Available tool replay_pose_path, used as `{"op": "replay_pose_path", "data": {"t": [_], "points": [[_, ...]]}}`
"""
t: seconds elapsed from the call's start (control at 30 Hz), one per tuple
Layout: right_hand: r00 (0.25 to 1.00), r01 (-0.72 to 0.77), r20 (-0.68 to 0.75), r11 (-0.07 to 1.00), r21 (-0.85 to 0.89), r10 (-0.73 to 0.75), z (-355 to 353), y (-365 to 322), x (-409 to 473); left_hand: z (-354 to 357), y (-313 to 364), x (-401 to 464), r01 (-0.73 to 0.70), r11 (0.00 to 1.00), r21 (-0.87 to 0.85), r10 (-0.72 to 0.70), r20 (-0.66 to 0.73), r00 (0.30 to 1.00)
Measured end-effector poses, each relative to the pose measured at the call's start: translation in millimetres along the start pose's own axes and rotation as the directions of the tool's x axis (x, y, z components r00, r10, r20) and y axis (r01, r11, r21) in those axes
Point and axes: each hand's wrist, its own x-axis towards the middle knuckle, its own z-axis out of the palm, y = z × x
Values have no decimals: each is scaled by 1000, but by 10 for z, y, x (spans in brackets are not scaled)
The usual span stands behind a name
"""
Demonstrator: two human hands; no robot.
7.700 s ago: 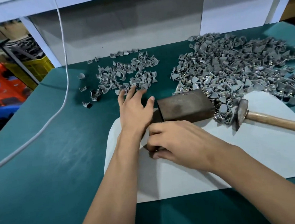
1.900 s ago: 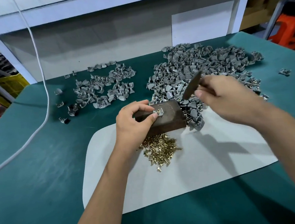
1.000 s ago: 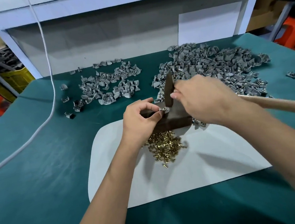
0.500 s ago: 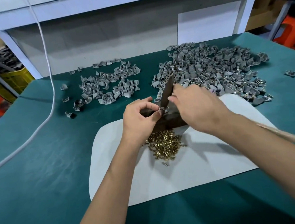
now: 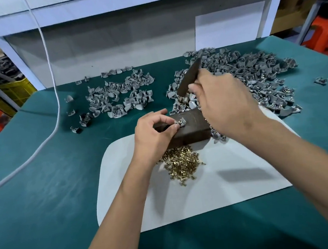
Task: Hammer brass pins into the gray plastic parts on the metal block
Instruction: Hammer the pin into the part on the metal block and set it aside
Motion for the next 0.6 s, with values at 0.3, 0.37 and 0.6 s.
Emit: {"op": "replay_pose_path", "data": {"t": [0.3,0.37,0.6], "points": [[966,-59,252,998,-29,64,-40,144,-56,8,23,-13,11,998,63,-10,-8,1000],[964,-140,231,990,29,130,-73,310,-102,12,48,-38,9,998,59,-10,15,1000],[884,-367,287,928,-64,369,-133,881,-299,60,89,-106,5,1000,30,-7,94,996]]}}
